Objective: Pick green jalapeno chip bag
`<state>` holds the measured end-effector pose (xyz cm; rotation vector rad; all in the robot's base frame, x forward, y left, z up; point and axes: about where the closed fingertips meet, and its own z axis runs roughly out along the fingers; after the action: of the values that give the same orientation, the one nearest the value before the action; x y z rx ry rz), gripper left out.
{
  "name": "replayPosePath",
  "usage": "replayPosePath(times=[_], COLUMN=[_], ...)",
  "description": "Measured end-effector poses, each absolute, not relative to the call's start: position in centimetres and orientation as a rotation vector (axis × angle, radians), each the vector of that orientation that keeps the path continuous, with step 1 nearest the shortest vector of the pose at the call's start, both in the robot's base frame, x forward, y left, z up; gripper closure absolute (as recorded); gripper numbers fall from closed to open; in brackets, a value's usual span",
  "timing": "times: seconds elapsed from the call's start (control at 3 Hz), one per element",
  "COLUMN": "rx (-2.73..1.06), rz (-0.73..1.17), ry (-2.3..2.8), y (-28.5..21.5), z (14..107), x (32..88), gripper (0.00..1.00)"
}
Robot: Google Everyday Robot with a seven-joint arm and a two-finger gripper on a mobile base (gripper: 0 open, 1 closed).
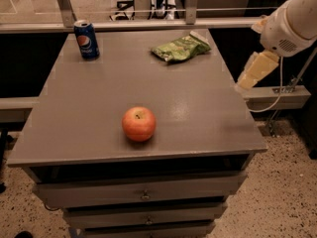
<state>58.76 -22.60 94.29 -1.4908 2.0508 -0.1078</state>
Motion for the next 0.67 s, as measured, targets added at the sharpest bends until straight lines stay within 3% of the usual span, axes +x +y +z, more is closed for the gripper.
replayPosePath(times=[0.33,0.67], rx=[-1.354,-1.313], rz=[0.003,0.009], ry=[2.034,2.012], y=[-21.9,-22.6], z=[92.3,92.7], x=[66.7,69.1], gripper=[0.0,0.0])
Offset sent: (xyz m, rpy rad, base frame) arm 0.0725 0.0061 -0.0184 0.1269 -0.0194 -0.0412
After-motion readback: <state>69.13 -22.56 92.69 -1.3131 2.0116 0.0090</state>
